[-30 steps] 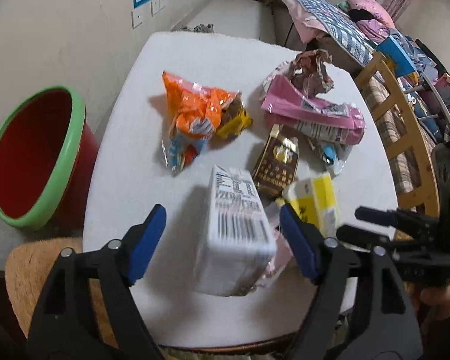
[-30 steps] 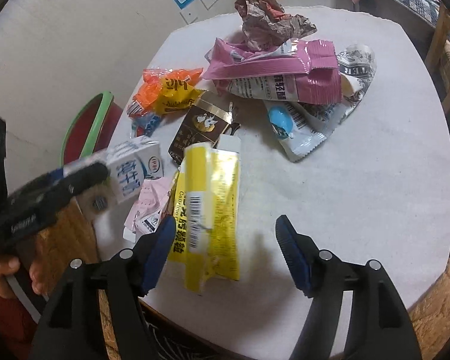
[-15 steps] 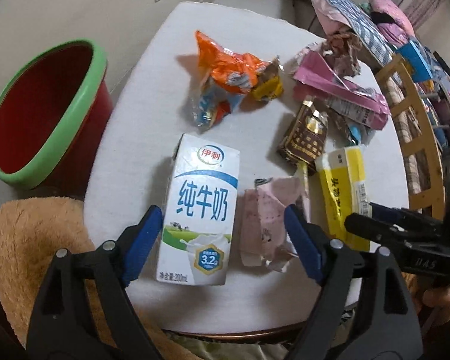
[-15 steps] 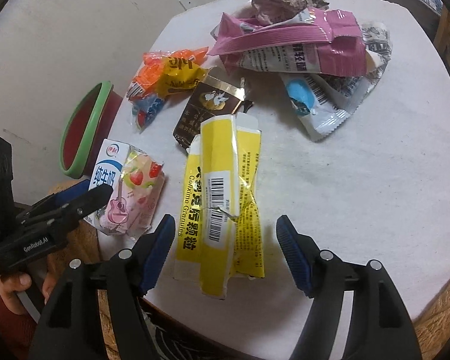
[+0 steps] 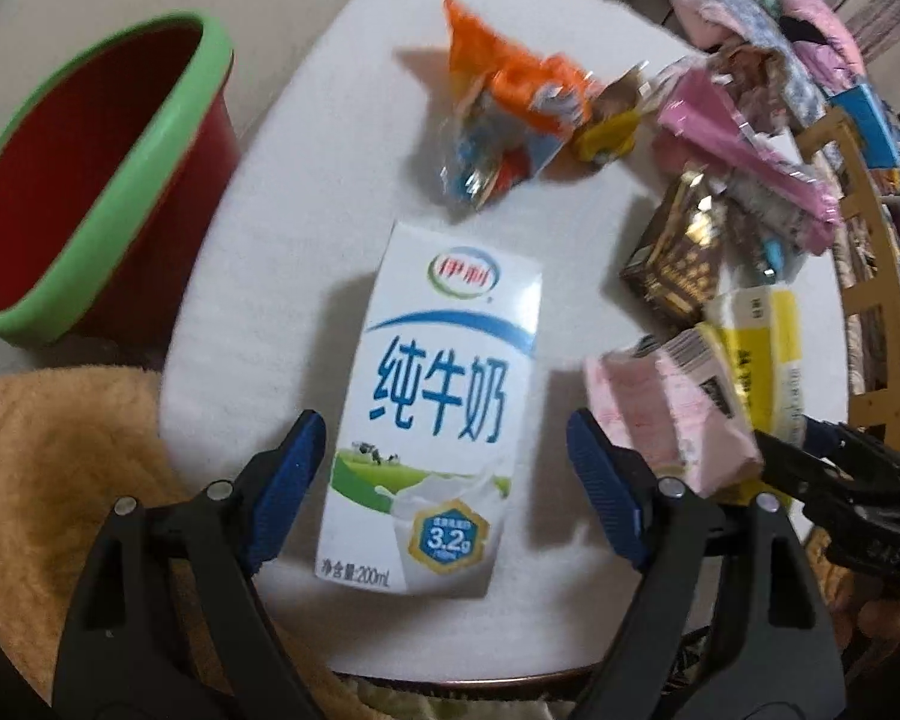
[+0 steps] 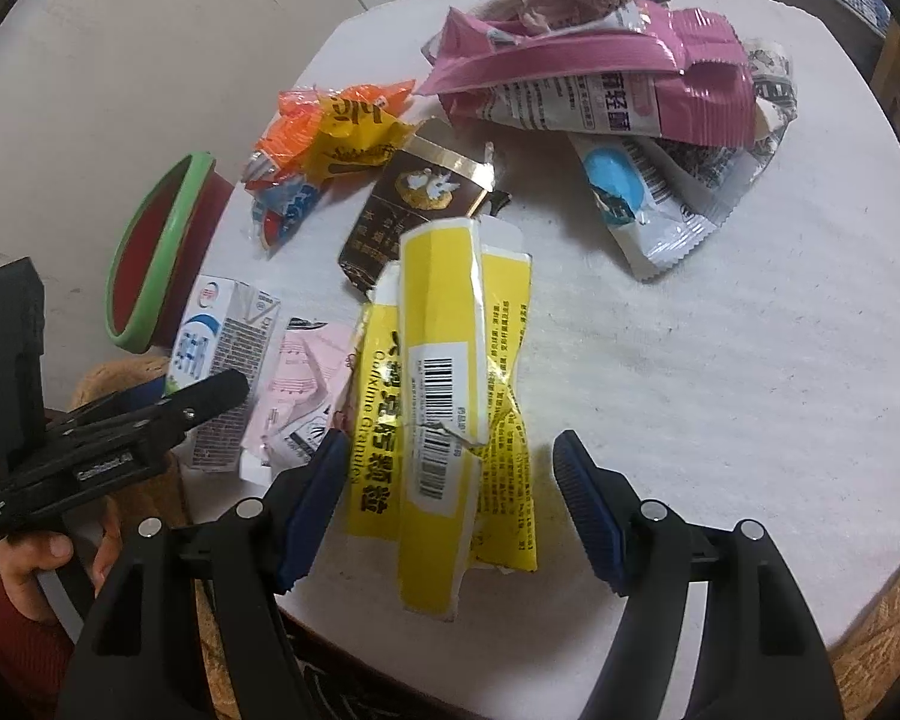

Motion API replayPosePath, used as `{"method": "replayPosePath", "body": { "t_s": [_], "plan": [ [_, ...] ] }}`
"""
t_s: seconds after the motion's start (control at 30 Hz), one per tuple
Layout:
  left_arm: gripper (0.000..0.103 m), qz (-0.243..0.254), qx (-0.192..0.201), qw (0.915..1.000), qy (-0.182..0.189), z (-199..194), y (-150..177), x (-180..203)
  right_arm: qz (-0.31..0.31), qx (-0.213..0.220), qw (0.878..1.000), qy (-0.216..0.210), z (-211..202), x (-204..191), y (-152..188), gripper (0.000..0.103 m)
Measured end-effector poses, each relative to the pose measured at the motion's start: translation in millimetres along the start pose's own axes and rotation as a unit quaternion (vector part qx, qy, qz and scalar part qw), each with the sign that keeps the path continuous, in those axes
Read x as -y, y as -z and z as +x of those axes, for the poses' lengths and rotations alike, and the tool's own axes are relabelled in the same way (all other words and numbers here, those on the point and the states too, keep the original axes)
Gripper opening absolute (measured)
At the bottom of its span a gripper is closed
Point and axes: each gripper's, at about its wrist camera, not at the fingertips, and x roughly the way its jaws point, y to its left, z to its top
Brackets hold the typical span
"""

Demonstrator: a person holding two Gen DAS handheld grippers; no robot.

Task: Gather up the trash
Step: 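Lift the yellow bag and white milk carton toward the red bin, then open both tools over the red bin to drop the bag and carton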

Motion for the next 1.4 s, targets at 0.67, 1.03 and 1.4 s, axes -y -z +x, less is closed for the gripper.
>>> {"method": "replayPosePath", "body": {
  "t_s": [0.67, 1.03, 1.4],
  "plan": [
    [0.054, -0.016, 0.160, 0.9866, -0.029, -105, -4, -2, -0.048, 0.119, 0.991, -0.022, -86, -35, -24, 0.048],
    [0.054, -0.059, 0.200, 0.9761, -0.062, -139, -9, -43, -0.137, 0.121, 0.981, -0.061, -76, -120, -65, 0.049],
    [0.054, -0.109, 0.206, 0.9675, -0.099, -142, -17, -111, -0.220, 0.101, 0.968, -0.072, -36, -206, -101, 0.049]
  ]
}}
